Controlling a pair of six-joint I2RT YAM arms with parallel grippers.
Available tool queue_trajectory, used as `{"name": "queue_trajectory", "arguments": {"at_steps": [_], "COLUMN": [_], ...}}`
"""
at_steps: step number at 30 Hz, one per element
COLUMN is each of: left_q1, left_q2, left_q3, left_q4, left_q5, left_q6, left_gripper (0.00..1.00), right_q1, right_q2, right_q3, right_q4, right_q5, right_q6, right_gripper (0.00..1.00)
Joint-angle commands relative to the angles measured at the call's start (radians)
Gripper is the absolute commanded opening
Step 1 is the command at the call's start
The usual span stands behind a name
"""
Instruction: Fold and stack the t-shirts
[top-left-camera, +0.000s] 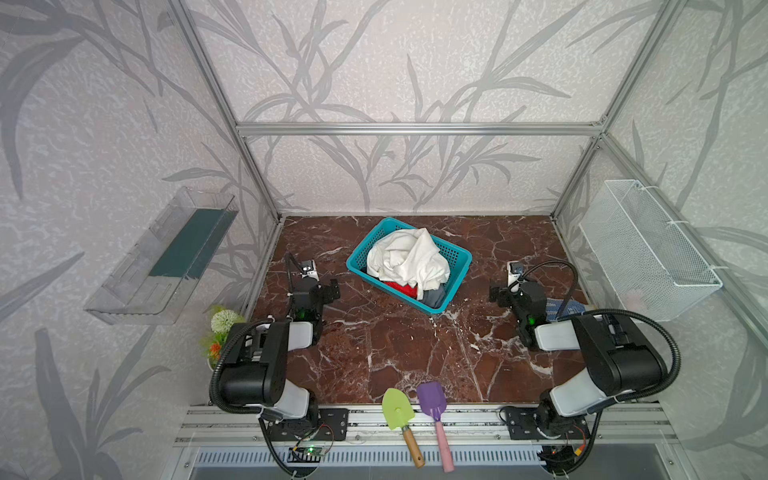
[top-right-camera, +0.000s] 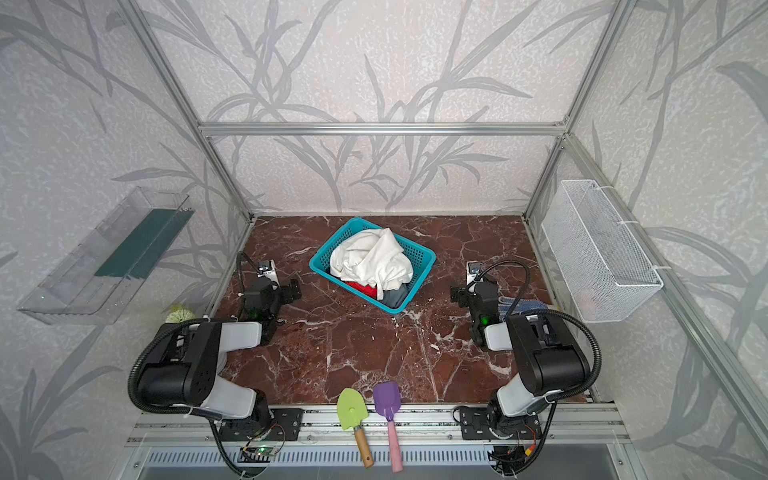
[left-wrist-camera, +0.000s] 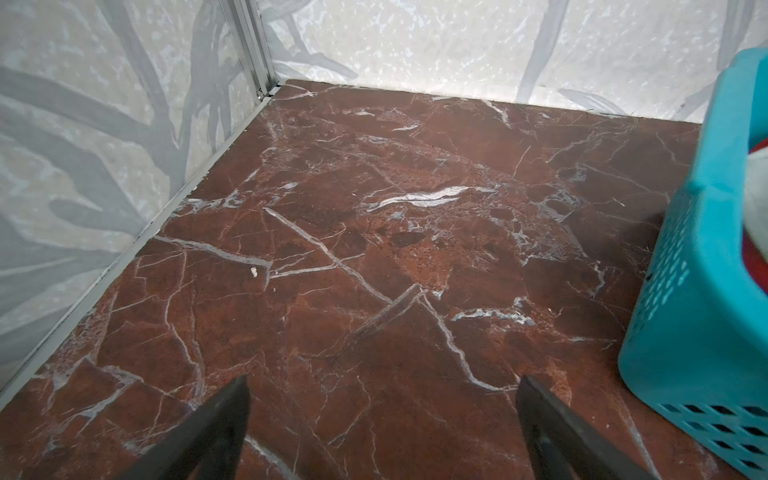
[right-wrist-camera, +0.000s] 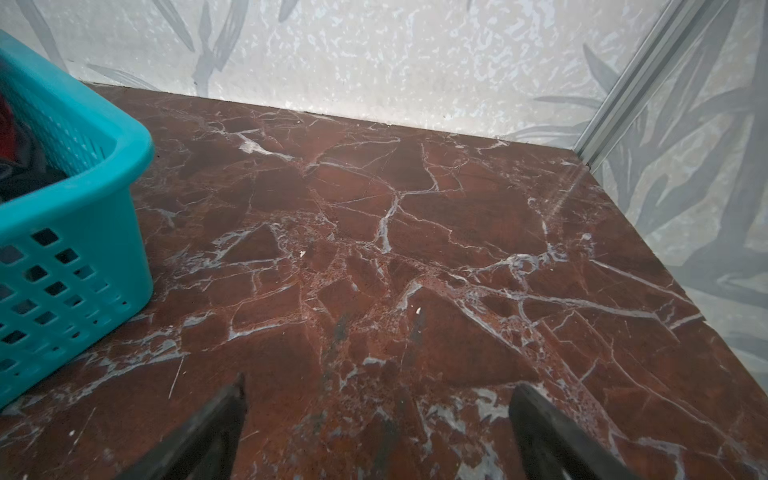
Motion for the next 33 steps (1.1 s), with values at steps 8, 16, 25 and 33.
{"name": "queue_trajectory", "arguments": {"at_steps": [8,16,25,33], "left_q1": [0.006,0.006,0.006,0.006], "left_q2": [0.007,0.005,0.005,0.006], "left_q3": [0.017,0.016,0.016,0.016], "left_q4": [0.011,0.011,0.011,0.012], "left_q5": [0.005,0.006,0.006,0.006], "left_q6": [0.019,0.019,0.019,0.019], "left_gripper": [0.99,0.99,0.99,0.99], "right_q1": [-0.003,-0.003,-0.003,0.002], "right_q2": [-0.001,-0.001,-0.001,-0.001], "right_q3": [0.015,0.014,0.014,0.008], "right_q4": [0.012,0.016,0.017,0.029], "right_q5": [0.002,0.001,0.002,0.017], "right_q6": [-0.001,-0.003,-0.004,-0.006], "right_gripper": [0.99,0.99,0.99,0.99]}}
